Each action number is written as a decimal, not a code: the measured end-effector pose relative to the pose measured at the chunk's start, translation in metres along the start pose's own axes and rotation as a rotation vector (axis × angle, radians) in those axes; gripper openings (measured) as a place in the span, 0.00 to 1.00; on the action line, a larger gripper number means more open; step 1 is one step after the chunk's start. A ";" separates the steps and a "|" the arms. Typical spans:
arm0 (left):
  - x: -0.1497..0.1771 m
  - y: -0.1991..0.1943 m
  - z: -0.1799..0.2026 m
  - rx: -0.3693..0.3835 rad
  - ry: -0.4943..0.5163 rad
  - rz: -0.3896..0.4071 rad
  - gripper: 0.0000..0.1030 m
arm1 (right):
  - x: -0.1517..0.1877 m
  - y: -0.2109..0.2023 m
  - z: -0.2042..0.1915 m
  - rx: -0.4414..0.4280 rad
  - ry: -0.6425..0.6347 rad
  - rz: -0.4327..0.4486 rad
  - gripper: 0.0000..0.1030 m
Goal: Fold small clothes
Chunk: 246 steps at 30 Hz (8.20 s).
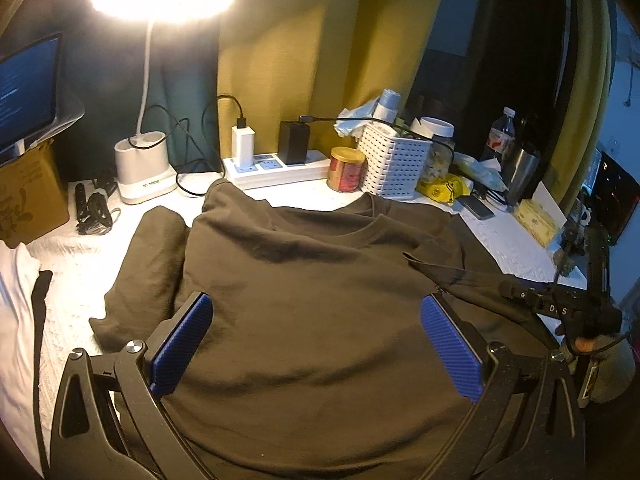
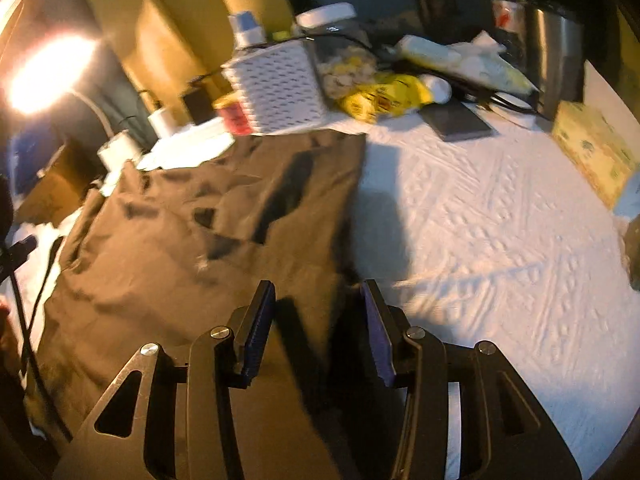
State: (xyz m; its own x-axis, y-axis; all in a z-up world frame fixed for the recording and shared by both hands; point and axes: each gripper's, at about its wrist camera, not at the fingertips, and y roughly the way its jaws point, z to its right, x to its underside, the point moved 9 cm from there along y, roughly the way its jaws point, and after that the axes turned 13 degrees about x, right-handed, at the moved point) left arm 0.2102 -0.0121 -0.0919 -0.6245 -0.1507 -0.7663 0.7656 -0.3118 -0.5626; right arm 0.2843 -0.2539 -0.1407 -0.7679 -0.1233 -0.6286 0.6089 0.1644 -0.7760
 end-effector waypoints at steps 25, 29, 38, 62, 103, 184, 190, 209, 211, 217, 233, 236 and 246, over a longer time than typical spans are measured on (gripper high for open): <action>0.015 -0.022 -0.003 -0.002 -0.028 -0.002 0.99 | 0.016 -0.030 -0.047 0.037 -0.223 0.083 0.15; 0.019 -0.024 -0.007 -0.001 -0.037 -0.001 0.99 | 0.034 -0.027 -0.065 0.031 -0.302 0.031 0.15; 0.027 -0.027 -0.025 -0.001 -0.072 -0.010 0.99 | 0.070 -0.035 -0.091 -0.028 -0.423 -0.074 0.41; 0.010 -0.029 -0.140 -0.057 -0.100 -0.028 0.87 | 0.014 -0.006 -0.118 -0.046 -0.294 -0.034 0.41; 0.007 -0.030 -0.200 -0.333 -0.108 -0.025 0.02 | -0.003 0.001 -0.080 -0.045 -0.151 0.001 0.41; 0.053 0.075 0.021 0.280 0.171 -0.419 0.34 | 0.013 -0.022 -0.024 -0.045 -0.013 0.034 0.41; 0.043 0.022 -0.016 0.171 0.140 -0.347 0.35 | 0.015 -0.022 -0.028 -0.048 -0.027 0.030 0.41; 0.056 0.016 -0.096 0.058 0.028 -0.304 0.34 | 0.018 -0.032 -0.060 -0.045 -0.081 0.040 0.41; 0.054 0.010 -0.086 0.073 0.065 -0.279 0.18 | 0.018 -0.034 -0.061 -0.044 -0.084 0.043 0.41; 0.057 -0.004 -0.062 0.087 0.126 -0.253 0.04 | 0.020 -0.032 -0.065 -0.048 -0.092 0.037 0.41; 0.115 0.005 0.002 0.190 0.222 -0.441 0.31 | 0.035 -0.029 -0.052 -0.046 -0.075 0.015 0.41; 0.098 0.005 0.007 0.211 0.199 -0.388 0.64 | 0.039 -0.027 -0.049 -0.048 -0.077 0.002 0.41; 0.094 0.055 0.017 0.253 0.204 -0.445 0.64 | 0.052 -0.018 -0.066 -0.101 -0.118 -0.051 0.41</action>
State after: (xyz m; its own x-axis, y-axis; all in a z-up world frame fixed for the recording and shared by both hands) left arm 0.1913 -0.0596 -0.1892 -0.8177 0.2246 -0.5300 0.3576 -0.5232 -0.7735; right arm 0.2206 -0.1987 -0.1560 -0.7649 -0.2468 -0.5950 0.5423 0.2516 -0.8016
